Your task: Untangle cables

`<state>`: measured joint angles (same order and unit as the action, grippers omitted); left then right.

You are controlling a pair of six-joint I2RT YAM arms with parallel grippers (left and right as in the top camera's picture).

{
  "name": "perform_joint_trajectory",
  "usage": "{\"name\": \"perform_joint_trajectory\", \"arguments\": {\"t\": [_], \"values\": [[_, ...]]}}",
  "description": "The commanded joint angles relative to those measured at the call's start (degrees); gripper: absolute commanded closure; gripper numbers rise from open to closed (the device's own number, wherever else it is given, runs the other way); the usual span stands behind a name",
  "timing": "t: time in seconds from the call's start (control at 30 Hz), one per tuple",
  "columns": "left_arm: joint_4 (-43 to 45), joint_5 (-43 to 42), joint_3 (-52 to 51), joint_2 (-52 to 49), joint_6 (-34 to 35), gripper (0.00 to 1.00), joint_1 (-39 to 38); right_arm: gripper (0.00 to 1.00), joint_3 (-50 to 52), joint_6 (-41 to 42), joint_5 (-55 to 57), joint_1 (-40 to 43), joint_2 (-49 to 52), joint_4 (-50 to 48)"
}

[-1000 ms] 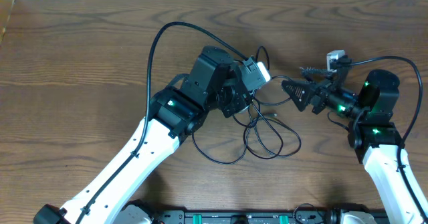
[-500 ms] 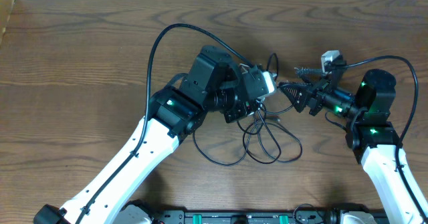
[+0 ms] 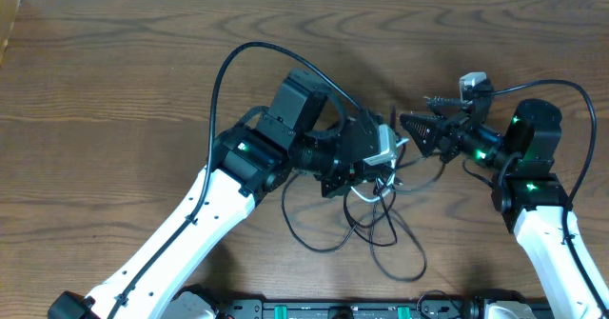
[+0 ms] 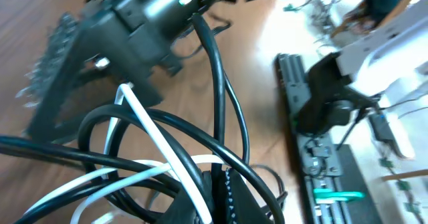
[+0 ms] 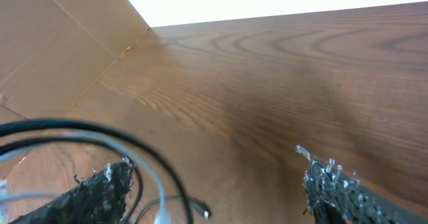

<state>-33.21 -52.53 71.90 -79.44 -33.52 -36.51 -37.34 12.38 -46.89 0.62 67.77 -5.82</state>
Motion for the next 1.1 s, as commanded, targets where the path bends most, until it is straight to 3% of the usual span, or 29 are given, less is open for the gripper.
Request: {"name": "perform_joint_trajectory", "arguments": {"t": [0.0, 0.23, 0.3, 0.4, 0.5, 0.57, 0.77, 1.07], "values": [[0.07, -4.87, 0.98, 0.59, -1.25, 0.92, -0.15, 0.15, 0.31, -0.7, 0.42, -1.4, 0.09, 0.0], [0.02, -4.94, 0.98, 0.59, -1.25, 0.93, -0.17, 0.09, 0.31, -2.16, 0.17, -2.43, 0.09, 0.0], [0.04, -4.96, 0.98, 0.59, -1.25, 0.93, -0.17, 0.12, 0.31, -2.75, 0.09, -2.67, 0.09, 0.04], [0.22, -5.14, 0.98, 0.59, -1.25, 0.93, -0.17, 0.4, 0.31, -3.34, 0.04, -2.89, 0.09, 0.07], [0.72, -6.75, 0.98, 0.59, -1.27, 0.92, -0.17, 0.84, 0.31, -4.5, 0.07, -2.97, 0.09, 0.09], [1.14, -8.41, 0.98, 0.59, -1.36, 0.92, -0.17, 0.99, 0.33, -5.07, 0.44, -2.97, 0.17, 0.2], [1.14, -8.37, 0.98, 0.59, -1.4, 0.92, -0.15, 0.99, 0.33, -3.28, 9.22, -2.95, 1.4, 2.89], [-2.95, -5.73, 0.98, 0.59, -1.38, 0.93, 4.11, 0.99, 0.33, 14.58, 47.98, 0.61, 1.73, 22.03]]}}
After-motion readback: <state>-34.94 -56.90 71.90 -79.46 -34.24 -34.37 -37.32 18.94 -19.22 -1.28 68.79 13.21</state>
